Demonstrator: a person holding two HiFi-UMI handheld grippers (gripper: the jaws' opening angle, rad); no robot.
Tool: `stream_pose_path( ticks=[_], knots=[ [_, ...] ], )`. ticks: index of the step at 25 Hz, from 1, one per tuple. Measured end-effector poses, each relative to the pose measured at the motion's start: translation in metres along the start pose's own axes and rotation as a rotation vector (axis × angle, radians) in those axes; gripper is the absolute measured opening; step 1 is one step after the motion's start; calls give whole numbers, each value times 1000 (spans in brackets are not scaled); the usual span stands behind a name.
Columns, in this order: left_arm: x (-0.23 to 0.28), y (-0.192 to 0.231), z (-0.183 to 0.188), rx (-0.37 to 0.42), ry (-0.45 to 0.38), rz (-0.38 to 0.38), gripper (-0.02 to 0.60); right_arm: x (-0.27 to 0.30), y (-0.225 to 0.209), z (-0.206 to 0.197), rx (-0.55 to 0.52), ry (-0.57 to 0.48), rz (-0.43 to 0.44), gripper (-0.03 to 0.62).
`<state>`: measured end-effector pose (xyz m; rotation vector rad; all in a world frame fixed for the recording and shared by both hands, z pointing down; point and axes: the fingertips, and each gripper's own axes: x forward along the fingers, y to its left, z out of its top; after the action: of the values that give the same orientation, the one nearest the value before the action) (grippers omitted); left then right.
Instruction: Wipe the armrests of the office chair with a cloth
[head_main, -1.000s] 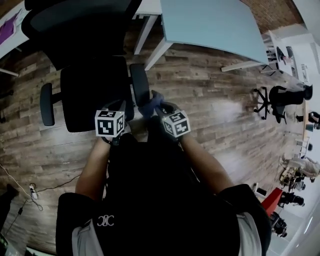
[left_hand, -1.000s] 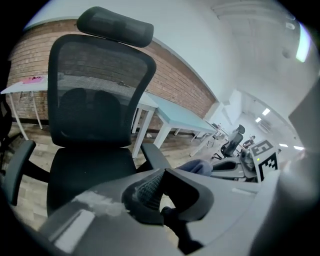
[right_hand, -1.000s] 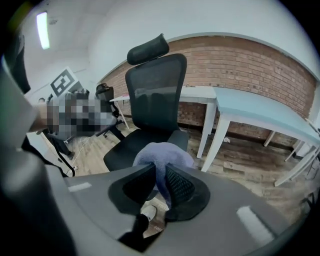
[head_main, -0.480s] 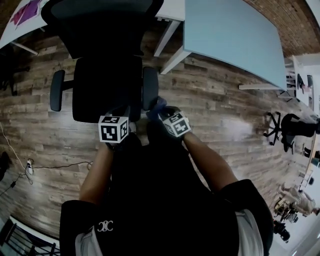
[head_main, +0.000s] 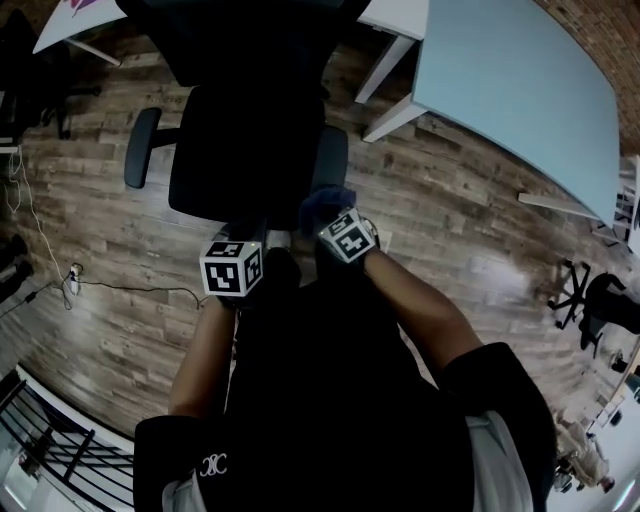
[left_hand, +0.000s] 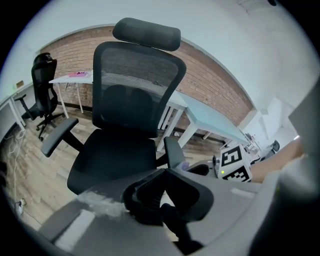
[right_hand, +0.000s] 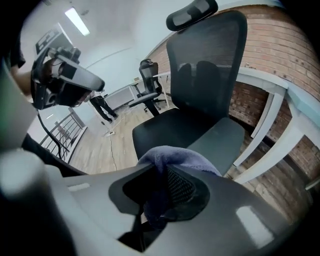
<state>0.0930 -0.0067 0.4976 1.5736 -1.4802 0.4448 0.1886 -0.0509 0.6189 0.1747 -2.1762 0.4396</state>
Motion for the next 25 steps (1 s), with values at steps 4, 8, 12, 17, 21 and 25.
stream_pose_path(
  ticks=[4, 8, 12, 17, 21, 25],
  knots=[
    [-3, -6, -8, -17, -3, 27, 6, 11, -17, 17, -36, 0, -2, 69],
    [-5, -12, -8, -30, -16, 52, 6, 19, -45, 35, -64, 6, -23, 69],
    [-8, -11, -9, -55, -20, 76, 6, 25, -68, 52, -86, 20, -44, 69],
    [-9, -6, -13, -92, -29, 99, 6, 32, -87, 68, -140, 42, -47, 69],
    [-8, -4, -15, -111, -31, 109, 6, 40, -95, 78, -164, 48, -36, 69],
    [-9, -3, -16, -131, -40, 118, 6, 43, -103, 85, -175, 55, -39, 69]
  ],
)
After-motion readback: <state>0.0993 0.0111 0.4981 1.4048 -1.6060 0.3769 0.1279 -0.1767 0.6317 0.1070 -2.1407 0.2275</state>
